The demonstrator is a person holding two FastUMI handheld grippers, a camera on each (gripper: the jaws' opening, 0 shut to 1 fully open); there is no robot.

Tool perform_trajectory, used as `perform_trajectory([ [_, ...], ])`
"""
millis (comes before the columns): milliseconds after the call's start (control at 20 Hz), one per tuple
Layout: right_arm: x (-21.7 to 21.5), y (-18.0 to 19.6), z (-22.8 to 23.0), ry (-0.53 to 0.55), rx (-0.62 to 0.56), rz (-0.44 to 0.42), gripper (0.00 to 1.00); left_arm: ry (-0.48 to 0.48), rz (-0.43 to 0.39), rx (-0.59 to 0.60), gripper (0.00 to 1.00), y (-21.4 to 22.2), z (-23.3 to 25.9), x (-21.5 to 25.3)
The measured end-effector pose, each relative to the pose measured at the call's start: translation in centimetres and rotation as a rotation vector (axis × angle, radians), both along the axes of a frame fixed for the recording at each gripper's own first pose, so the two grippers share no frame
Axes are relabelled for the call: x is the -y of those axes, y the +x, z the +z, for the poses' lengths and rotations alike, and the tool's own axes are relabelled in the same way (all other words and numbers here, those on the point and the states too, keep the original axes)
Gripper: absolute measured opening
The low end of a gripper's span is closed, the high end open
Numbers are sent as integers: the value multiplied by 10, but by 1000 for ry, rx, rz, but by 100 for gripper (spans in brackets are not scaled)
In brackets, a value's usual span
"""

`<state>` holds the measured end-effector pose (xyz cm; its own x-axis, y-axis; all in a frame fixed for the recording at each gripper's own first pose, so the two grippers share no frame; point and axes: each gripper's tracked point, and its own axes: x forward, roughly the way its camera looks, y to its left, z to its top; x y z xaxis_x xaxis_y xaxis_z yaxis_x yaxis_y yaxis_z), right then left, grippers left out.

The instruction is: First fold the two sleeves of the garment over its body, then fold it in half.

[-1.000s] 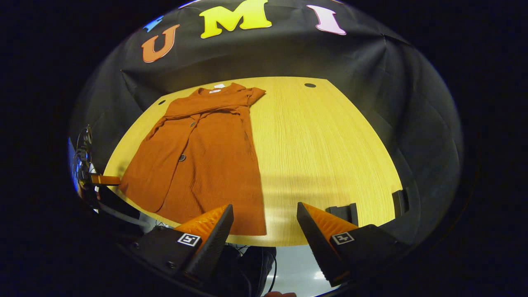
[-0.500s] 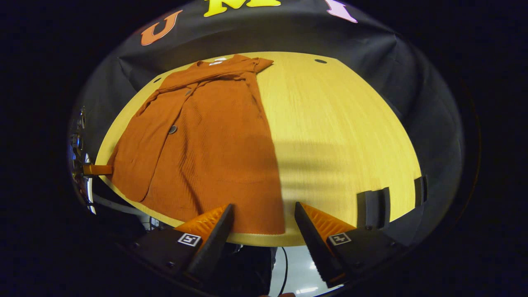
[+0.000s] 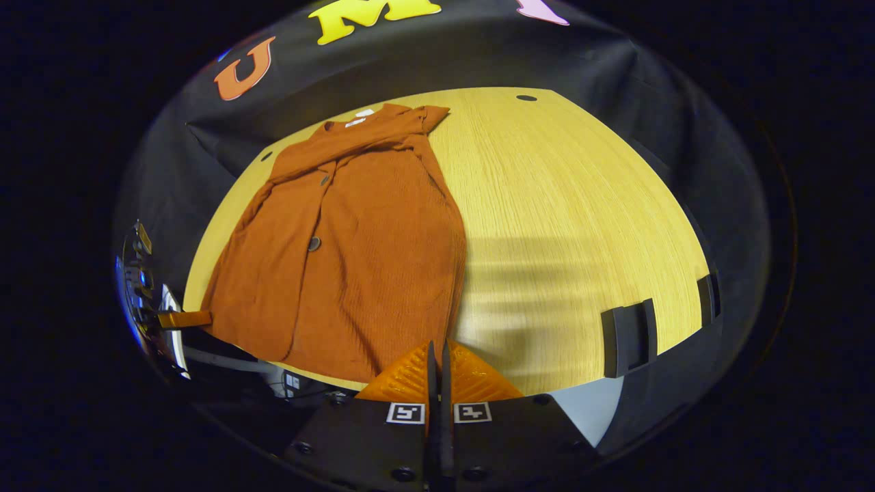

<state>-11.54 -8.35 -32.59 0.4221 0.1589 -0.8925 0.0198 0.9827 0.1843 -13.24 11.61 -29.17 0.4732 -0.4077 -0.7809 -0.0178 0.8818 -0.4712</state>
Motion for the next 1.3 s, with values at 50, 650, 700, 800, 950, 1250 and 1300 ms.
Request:
perform_trajectory([
  [50,-3,4,22,37,19,-8,1,-41,-10,26,7,-1,21,4],
  [650,-54,278,220,288,372,44,0,39,31,252,4,228,213,-2],
  [700,-44,292,220,289,372,49,0,54,26,267,4,246,223,-3],
  [800,-43,356,223,288,382,52,1,100,-5,350,4,316,249,-1],
  [950,-39,450,176,282,336,38,1,183,-39,367,4,419,208,-10],
  [1250,-114,547,-20,197,169,42,1,383,-97,280,4,538,59,-32],
  [1300,-107,552,-28,176,172,36,1,405,-95,270,4,538,52,-40],
])
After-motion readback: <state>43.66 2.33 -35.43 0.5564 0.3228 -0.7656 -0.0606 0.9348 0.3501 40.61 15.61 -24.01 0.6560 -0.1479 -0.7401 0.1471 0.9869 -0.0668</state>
